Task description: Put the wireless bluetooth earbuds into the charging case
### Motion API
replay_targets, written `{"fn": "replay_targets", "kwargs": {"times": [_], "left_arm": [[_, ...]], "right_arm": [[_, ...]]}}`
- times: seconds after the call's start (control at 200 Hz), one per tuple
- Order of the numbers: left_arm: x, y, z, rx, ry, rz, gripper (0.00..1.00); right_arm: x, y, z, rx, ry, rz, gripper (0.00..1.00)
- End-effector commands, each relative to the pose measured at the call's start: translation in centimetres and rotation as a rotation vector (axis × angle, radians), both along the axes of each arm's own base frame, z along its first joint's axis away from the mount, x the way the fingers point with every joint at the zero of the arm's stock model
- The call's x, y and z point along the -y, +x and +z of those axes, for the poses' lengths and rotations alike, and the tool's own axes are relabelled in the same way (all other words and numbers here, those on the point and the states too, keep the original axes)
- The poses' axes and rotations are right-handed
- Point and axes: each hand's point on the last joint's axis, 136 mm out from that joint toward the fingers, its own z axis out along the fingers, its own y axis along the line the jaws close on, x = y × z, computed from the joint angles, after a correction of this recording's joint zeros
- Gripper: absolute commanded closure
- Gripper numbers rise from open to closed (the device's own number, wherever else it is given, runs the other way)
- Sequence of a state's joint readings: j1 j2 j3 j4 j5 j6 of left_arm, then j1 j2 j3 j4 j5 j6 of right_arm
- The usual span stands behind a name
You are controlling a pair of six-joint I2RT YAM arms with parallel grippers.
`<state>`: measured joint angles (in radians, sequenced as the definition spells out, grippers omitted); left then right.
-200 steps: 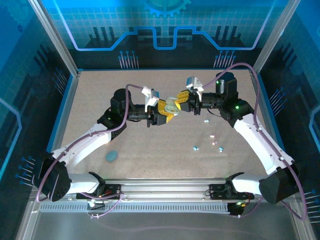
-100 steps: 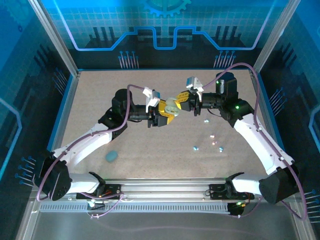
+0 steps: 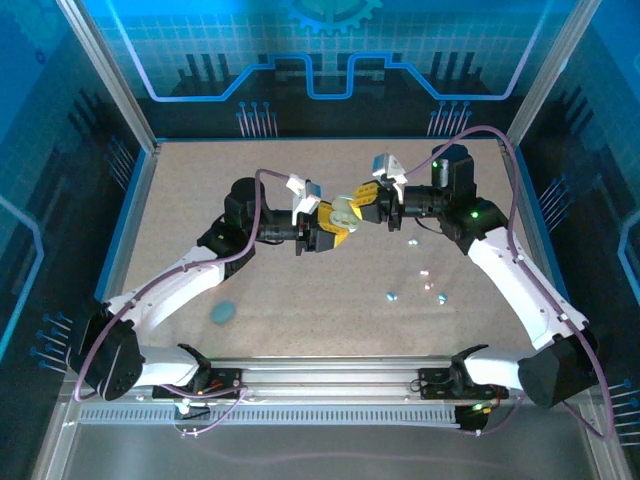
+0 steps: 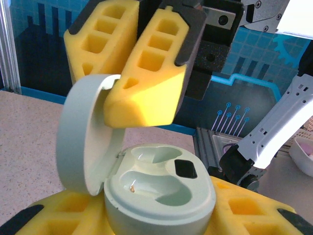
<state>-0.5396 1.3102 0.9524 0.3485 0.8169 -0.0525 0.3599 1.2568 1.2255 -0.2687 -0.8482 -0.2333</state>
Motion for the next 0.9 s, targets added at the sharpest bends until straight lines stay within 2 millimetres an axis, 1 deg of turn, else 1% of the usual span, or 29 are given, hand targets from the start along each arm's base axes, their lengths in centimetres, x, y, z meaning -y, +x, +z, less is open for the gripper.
{"fn": "replay_targets", "kwargs": {"times": [0.0, 0.1, 0.165, 0.275, 0.395, 0.475, 0.595, 0.705, 0.795, 0.83, 0.895], "left_arm": [[0.1, 0.3, 0.6, 0.032, -0.013, 0.005, 0.61], [0.2, 0.2, 0.7, 0.036, -0.018, 0.003, 0.62], [0.2, 0.2, 0.7, 0.037, -0.018, 0.002, 0.62], [0.1, 0.3, 0.7, 0.041, -0.02, 0.01, 0.62], [0.1, 0.5, 0.7, 0.043, -0.022, 0.021, 0.62], [0.1, 0.5, 0.7, 0.043, -0.023, 0.018, 0.62], [0.2, 0.4, 0.8, 0.041, -0.029, 0.01, 0.63], [0.2, 0.4, 0.9, 0.041, -0.032, 0.009, 0.63], [0.1, 0.5, 0.9, 0.043, -0.032, 0.018, 0.63], [0.1, 0.5, 0.9, 0.046, -0.032, 0.026, 0.63], [-0.1, 1.0, 0.8, 0.05, -0.03, 0.059, 0.63]], "right_arm": [[-0.2, -0.7, 1.0, 0.009, 0.004, 0.02, 0.78], [-0.1, -0.5, 0.9, 0.012, 0.002, 0.004, 0.76], [0.0, -0.4, 0.9, 0.009, 0.001, -0.006, 0.69], [0.5, 0.3, 1.4, -0.007, 0.012, -0.058, 0.63], [1.2, 0.9, 1.8, -0.025, 0.029, -0.108, 0.61], [1.6, 1.1, 1.6, -0.047, 0.029, -0.126, 0.6], [1.4, 1.0, 1.0, -0.068, 0.018, -0.103, 0.6], [1.2, 0.8, 1.0, -0.083, 0.021, -0.082, 0.58], [1.3, 0.9, 1.6, -0.087, 0.034, -0.09, 0.56], [1.4, 0.7, 2.2, -0.08, 0.047, -0.094, 0.54], [1.7, 0.3, 3.7, -0.062, 0.075, -0.108, 0.46]]}}
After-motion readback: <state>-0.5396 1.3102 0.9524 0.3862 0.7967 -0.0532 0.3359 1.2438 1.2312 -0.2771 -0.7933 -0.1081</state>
